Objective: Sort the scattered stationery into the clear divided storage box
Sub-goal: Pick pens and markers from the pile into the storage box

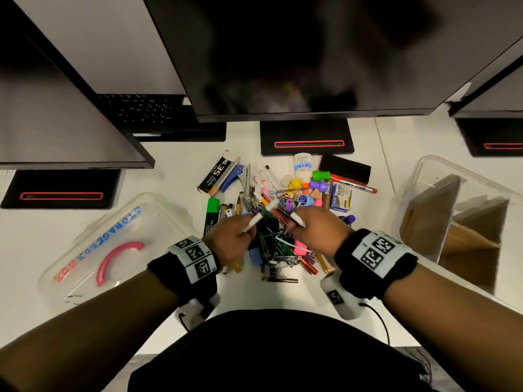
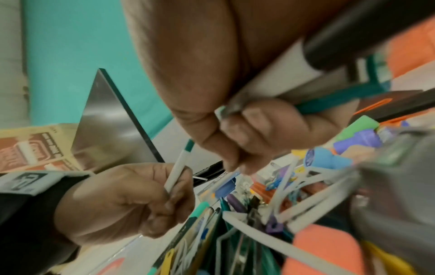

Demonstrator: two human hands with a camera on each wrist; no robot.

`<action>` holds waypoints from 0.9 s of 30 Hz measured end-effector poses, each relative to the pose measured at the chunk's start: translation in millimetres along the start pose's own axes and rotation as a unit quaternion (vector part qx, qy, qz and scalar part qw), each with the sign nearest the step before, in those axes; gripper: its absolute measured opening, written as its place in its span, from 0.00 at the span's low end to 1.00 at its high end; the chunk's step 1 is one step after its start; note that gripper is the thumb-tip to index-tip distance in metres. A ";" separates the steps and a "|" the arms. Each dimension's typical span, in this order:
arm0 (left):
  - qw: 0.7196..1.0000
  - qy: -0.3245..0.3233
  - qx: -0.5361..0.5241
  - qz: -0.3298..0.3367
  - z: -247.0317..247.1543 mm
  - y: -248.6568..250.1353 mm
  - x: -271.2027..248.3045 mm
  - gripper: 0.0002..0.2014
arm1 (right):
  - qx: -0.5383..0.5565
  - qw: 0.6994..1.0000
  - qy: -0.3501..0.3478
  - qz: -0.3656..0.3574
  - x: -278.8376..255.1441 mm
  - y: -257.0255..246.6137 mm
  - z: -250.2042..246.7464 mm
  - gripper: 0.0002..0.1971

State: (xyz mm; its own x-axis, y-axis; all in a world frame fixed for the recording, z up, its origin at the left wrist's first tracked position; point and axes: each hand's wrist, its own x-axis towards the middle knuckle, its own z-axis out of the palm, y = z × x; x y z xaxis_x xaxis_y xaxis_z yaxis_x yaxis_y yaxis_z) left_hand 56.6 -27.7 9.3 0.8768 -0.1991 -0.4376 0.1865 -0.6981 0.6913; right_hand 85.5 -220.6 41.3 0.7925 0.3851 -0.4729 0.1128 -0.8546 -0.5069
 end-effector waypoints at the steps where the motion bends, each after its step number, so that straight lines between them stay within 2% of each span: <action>1: 0.999 0.034 -0.011 -0.031 -0.8 1.1 6.7 0.10 | 0.003 1.000 0.019 0.010 9.6 -2.7 0.0 0.11; 3: 0.993 0.074 0.006 -0.091 -1.9 0.9 19.9 0.06 | -0.009 0.999 0.036 0.026 29.5 -9.8 1.0 0.12; 6: 0.987 0.051 0.012 -0.150 -1.6 -0.4 33.9 0.10 | -0.040 0.998 0.023 0.037 55.9 -18.4 6.3 0.14; 8: 0.987 0.035 0.048 -0.147 2.3 -0.2 41.4 0.15 | -0.071 0.997 0.004 0.036 66.7 -23.5 10.6 0.16; 10: 0.985 0.040 0.089 -0.139 6.7 2.5 46.7 0.16 | -0.106 0.994 -0.012 0.030 72.5 -27.1 14.5 0.17; 13: 0.984 0.050 0.085 -0.149 7.3 6.7 51.2 0.18 | -0.118 0.992 -0.023 0.024 77.5 -26.9 17.1 0.16; 17: 0.990 0.056 0.017 -0.126 2.0 5.7 55.6 0.14 | -0.060 0.997 -0.024 0.042 76.8 -20.8 13.2 0.15; 21: 0.990 0.103 -0.056 -0.081 -5.4 16.0 54.7 0.13 | 0.042 0.997 0.039 0.049 68.4 -17.1 -0.9 0.10; 23: 0.988 0.126 -0.064 -0.053 -10.4 22.9 56.3 0.10 | 0.124 0.988 0.078 0.048 65.5 -13.8 -8.9 0.07; 27: 0.984 0.161 -0.071 -0.007 -26.7 39.0 56.8 0.12 | 0.254 0.953 0.159 0.036 60.1 -6.7 -24.7 0.05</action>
State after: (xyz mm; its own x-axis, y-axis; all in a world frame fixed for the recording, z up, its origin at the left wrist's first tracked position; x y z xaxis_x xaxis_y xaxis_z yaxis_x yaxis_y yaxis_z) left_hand 125.5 -47.8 26.8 0.9646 0.0548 -0.2578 0.2395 -0.5909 0.7704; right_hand 147.2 -200.4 34.1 0.9380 0.1384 -0.3178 -0.1887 -0.5651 -0.8032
